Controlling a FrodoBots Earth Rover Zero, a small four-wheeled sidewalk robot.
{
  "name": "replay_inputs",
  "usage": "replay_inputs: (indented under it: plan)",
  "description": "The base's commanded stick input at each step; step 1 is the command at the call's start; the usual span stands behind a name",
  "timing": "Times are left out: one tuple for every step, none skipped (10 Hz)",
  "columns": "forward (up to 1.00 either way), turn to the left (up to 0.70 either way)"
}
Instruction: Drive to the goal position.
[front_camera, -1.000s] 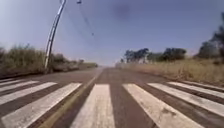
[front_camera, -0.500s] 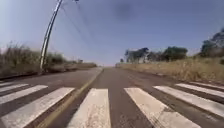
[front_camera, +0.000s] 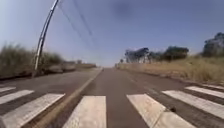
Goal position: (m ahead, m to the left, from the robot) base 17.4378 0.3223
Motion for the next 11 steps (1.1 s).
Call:
replay_inputs:
  plan:
    - [1.0, 0.0]
    - [1.0, 0.0]
    - [1.0, 0.0]
    - [1.0, 0.0]
    - [1.0, 0.0]
    - [1.0, 0.0]
    - [1.0, 0.0]
    - [1.0, 0.0]
    - [1.0, 0.0]
    - [1.0, 0.0]
    - [1.0, 0.0]
